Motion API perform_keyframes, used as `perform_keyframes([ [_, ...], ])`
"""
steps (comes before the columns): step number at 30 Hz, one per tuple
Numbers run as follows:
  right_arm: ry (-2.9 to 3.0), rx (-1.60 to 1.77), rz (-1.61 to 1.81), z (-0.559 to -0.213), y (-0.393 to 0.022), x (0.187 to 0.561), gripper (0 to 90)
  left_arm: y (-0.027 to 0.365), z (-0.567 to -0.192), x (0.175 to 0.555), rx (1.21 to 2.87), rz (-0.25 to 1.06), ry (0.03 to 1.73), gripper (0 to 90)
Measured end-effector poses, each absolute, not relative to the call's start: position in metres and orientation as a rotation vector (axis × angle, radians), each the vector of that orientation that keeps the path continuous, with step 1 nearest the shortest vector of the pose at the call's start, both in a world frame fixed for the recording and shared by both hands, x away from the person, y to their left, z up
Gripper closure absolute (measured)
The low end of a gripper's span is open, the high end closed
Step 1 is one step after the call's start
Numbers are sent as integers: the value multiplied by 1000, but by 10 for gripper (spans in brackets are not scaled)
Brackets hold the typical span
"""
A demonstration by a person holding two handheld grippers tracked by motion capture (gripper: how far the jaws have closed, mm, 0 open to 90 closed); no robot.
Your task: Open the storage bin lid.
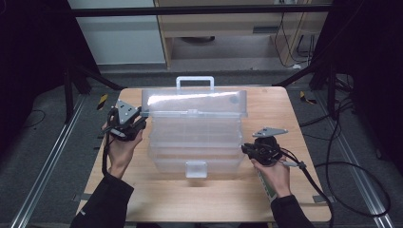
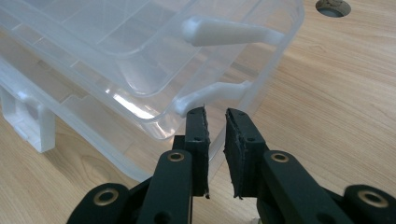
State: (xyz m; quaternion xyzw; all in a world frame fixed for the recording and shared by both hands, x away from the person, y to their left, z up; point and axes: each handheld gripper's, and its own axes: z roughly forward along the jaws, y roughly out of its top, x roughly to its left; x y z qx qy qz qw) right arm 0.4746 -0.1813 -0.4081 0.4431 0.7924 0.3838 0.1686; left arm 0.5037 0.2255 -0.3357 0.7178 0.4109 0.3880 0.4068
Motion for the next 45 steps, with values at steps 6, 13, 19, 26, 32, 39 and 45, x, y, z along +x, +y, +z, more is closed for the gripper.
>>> perform_keyframes([
  [6, 2256, 1263, 1090, -408, -181, 475, 794, 225, -331, 509, 1810, 986, 1038, 727],
  [13, 2252, 1259, 1092, -408, -181, 474, 792, 224, -326, 514, 1817, 994, 1039, 731],
  [19, 2251, 1260, 1088, -408, -181, 474, 792, 224, -324, 520, 1818, 994, 1033, 745],
  [26, 2251, 1260, 1087, -408, -181, 475, 791, 224, -321, 525, 1827, 986, 1046, 755],
  [32, 2253, 1263, 1086, -408, -181, 475, 790, 223, -318, 528, 1824, 989, 1051, 753],
  [39, 2252, 1267, 1081, -408, -180, 475, 789, 222, -315, 532, 1813, 1000, 1052, 748],
  [45, 2250, 1272, 1082, -408, -180, 475, 785, 221, -314, 536, 1800, 1013, 1051, 747],
])
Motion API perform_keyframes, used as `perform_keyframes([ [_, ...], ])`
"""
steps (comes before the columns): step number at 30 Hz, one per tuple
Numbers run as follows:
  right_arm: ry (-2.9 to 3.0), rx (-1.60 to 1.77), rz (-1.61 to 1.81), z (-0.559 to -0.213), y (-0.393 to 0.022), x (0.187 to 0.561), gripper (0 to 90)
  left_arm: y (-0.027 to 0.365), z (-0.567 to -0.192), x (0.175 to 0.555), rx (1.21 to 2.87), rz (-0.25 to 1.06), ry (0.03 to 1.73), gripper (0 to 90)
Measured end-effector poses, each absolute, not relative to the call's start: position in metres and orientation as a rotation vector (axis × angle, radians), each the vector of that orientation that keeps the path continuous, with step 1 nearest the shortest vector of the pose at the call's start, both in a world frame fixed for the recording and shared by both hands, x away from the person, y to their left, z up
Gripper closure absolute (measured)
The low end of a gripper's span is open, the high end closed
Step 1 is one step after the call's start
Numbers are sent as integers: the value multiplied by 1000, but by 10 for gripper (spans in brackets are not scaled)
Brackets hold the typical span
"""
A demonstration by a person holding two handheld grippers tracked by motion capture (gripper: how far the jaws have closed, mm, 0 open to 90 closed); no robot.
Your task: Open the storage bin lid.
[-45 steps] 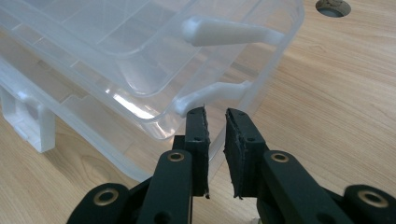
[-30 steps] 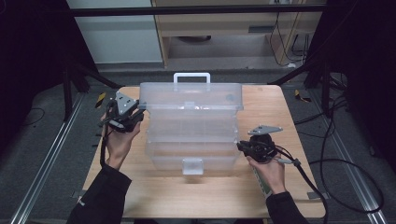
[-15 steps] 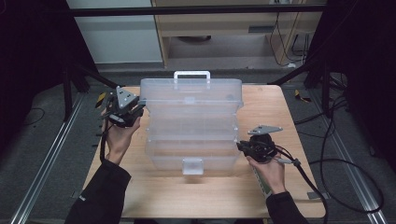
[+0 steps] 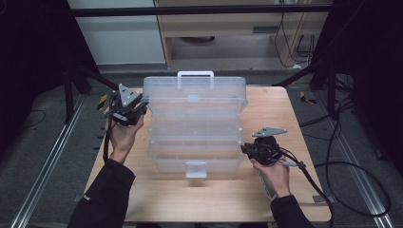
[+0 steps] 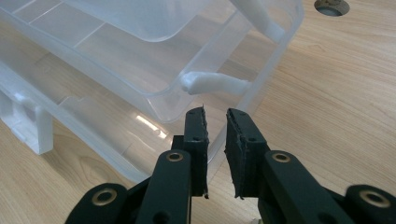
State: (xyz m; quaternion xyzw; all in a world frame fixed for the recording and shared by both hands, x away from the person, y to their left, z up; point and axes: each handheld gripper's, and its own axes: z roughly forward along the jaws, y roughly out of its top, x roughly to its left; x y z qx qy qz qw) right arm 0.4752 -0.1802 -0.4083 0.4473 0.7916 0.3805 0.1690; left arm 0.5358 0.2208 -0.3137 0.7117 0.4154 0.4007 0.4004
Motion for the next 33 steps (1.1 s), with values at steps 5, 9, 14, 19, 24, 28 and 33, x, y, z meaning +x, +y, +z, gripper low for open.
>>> perform_keyframes([
  [5, 2248, 1270, 1083, -408, -180, 476, 785, 219, -311, 539, 1804, 1030, 1054, 744],
  [9, 2248, 1269, 1080, -408, -181, 477, 785, 218, -309, 541, 1806, 1033, 1056, 743],
  [14, 2239, 1271, 1064, -409, -179, 478, 783, 217, -308, 543, 1810, 1040, 1054, 740],
  [19, 2235, 1272, 1056, -409, -179, 479, 781, 217, -308, 545, 1804, 1042, 1053, 740],
  [24, 2233, 1275, 1056, -409, -179, 479, 781, 218, -306, 548, 1802, 1035, 1053, 740],
  [28, 2234, 1269, 1053, -409, -179, 479, 780, 217, -305, 553, 1799, 1035, 1056, 740],
  [33, 2235, 1267, 1055, -409, -179, 479, 780, 217, -303, 558, 1803, 1041, 1055, 740],
])
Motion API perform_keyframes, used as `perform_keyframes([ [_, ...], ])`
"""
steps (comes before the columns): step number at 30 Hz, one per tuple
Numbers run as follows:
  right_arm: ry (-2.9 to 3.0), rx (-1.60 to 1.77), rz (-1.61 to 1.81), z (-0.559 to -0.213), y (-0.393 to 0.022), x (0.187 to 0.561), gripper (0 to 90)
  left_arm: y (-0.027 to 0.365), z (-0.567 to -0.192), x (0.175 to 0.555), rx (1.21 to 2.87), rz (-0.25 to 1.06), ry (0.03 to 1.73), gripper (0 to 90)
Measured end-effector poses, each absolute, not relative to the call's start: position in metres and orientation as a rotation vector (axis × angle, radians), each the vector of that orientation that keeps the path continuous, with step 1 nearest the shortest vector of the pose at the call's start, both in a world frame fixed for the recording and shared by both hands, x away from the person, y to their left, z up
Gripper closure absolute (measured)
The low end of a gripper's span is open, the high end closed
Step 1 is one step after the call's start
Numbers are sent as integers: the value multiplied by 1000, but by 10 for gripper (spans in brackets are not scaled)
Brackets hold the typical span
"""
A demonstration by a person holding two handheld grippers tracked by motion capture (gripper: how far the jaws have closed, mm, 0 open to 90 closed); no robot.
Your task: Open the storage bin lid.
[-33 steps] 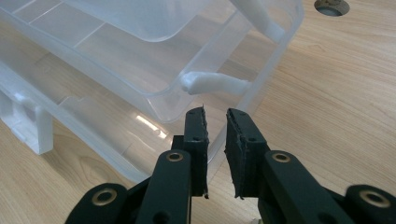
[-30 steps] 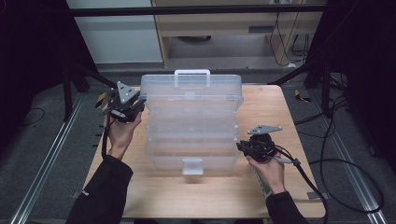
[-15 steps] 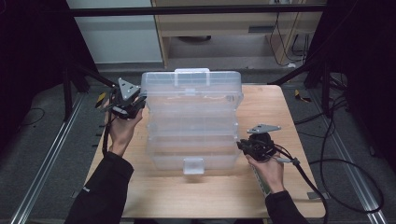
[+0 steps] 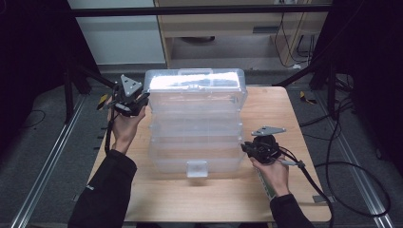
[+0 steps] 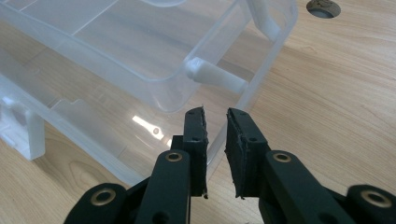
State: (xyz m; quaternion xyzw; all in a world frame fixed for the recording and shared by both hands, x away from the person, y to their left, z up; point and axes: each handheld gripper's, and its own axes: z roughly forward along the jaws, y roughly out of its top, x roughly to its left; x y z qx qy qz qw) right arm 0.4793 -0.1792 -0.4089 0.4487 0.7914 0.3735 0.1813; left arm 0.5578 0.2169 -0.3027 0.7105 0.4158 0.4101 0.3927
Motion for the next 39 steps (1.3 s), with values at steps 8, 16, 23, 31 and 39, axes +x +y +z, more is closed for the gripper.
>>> perform_keyframes([
  [8, 2234, 1275, 1066, -409, -180, 479, 779, 215, -300, 565, 1797, 1052, 1058, 741],
  [16, 2235, 1273, 1067, -409, -180, 479, 778, 212, -299, 572, 1805, 1102, 1058, 767],
  [23, 2235, 1273, 1067, -409, -180, 479, 778, 212, -299, 577, 1796, 1086, 1069, 774],
  [31, 2236, 1272, 1067, -409, -180, 479, 778, 212, -298, 581, 1792, 1074, 1086, 778],
  [39, 2237, 1270, 1066, -409, -180, 480, 778, 211, -297, 589, 1786, 1074, 1106, 790],
])
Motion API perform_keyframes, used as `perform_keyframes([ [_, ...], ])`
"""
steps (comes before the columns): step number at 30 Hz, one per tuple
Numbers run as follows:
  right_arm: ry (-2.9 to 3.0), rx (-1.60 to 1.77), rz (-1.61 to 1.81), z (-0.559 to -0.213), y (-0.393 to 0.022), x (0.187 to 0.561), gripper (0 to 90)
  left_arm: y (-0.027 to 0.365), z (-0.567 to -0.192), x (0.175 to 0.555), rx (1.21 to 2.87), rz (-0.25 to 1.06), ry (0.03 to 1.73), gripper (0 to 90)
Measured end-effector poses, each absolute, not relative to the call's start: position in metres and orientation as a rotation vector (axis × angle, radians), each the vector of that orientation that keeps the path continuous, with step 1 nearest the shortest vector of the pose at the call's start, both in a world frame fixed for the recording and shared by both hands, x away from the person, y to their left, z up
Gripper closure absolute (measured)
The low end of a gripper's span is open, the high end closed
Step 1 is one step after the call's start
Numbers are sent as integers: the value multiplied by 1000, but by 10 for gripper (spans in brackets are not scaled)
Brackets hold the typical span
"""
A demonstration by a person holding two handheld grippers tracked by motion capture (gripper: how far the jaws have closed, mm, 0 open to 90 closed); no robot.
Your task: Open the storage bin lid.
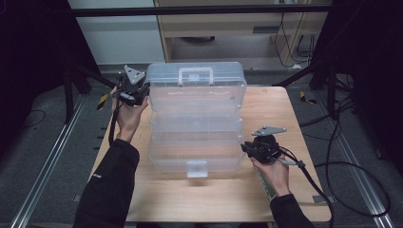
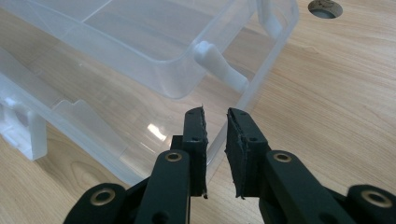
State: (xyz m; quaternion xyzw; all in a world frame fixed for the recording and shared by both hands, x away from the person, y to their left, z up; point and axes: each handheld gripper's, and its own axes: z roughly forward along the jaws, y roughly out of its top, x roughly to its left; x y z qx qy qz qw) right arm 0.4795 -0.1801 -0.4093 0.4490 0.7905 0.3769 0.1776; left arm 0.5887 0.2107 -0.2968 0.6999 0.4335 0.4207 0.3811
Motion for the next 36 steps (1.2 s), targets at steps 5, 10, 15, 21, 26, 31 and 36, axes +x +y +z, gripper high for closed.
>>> perform_keyframes([
  [5, 2237, 1270, 1068, -409, -180, 480, 778, 210, -297, 593, 1779, 1074, 1113, 797],
  [10, 2238, 1268, 1070, -409, -180, 480, 778, 209, -297, 596, 1775, 1076, 1118, 802],
  [15, 2238, 1269, 1071, -409, -180, 480, 778, 210, -298, 600, 1761, 1067, 1125, 807],
  [21, 2240, 1267, 1071, -409, -181, 480, 778, 209, -297, 606, 1770, 1067, 1133, 810],
  [26, 2239, 1270, 1072, -409, -180, 480, 778, 208, -297, 611, 1766, 1064, 1141, 813],
  [31, 2239, 1272, 1072, -409, -180, 480, 778, 207, -297, 617, 1772, 1065, 1151, 815],
  [36, 2239, 1274, 1072, -409, -180, 480, 778, 207, -299, 622, 1755, 1058, 1158, 820],
])
